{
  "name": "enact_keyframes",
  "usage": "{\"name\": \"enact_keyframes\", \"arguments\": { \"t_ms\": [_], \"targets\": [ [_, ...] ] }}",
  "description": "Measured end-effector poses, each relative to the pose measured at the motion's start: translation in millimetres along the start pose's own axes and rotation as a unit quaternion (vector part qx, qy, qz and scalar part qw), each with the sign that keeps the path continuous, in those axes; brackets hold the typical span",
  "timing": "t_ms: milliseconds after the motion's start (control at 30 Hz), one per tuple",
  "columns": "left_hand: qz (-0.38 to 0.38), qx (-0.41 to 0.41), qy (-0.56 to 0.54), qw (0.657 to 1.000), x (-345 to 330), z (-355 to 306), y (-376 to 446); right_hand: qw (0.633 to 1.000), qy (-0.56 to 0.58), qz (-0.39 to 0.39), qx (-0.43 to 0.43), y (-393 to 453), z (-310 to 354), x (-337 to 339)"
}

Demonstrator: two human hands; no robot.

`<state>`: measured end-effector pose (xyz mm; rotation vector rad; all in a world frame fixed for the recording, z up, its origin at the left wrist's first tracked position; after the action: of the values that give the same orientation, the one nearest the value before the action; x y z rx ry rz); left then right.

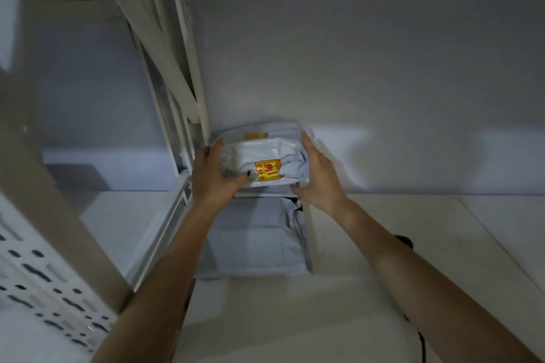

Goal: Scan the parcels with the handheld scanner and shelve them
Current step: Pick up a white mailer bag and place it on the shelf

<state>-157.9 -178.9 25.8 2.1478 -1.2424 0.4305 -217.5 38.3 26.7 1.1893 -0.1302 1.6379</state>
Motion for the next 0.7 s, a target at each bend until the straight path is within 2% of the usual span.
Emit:
{"name": "enact_keyframes", "arguments": {
  "t_ms": [167,233,300,367,467,533,600,700],
  "targets": [
    [0.024,-0.028,0.011,0.999,-11,-22,-8,0.973,-0.218,-0.068,-0.007,-8,3,12],
    [0.041,-0.037,0.004,0.998,-16,-25,-11,0.958,-0.266,-0.101,-0.025,-14,-1,17],
    [0.048,-0.068,0.072,0.994,-17,-36,-15,0.948,-0.296,-0.112,-0.017,-19,3,24],
    [0.038,-0.134,0.206,0.969,-20,-59,-22,0.942,-0.311,-0.126,0.008,-21,10,32],
    [0.045,-0.273,0.362,0.89,-38,-103,-41,0.93,-0.334,-0.149,0.036,-26,19,47],
    [0.038,-0.307,0.439,0.844,-51,-118,-47,0.924,-0.341,-0.165,0.046,-30,24,60],
    [0.031,-0.323,0.448,0.833,-59,-127,-48,0.923,-0.343,-0.166,0.056,-33,29,70],
    [0.001,-0.334,0.408,0.85,-60,-137,-51,0.938,-0.308,-0.142,0.068,-39,31,83]
  ]
}}
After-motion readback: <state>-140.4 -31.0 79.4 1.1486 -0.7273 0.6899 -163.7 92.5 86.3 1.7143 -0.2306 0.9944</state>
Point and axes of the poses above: each hand's wrist, its own y-axis towards the middle knuckle, its own x-axis out of the back of the hand, z = x × y, the point moved 10 cm from there along y, towards the middle knuckle, and after that the axes turned 5 degrees about z, right-handed, at the moved point
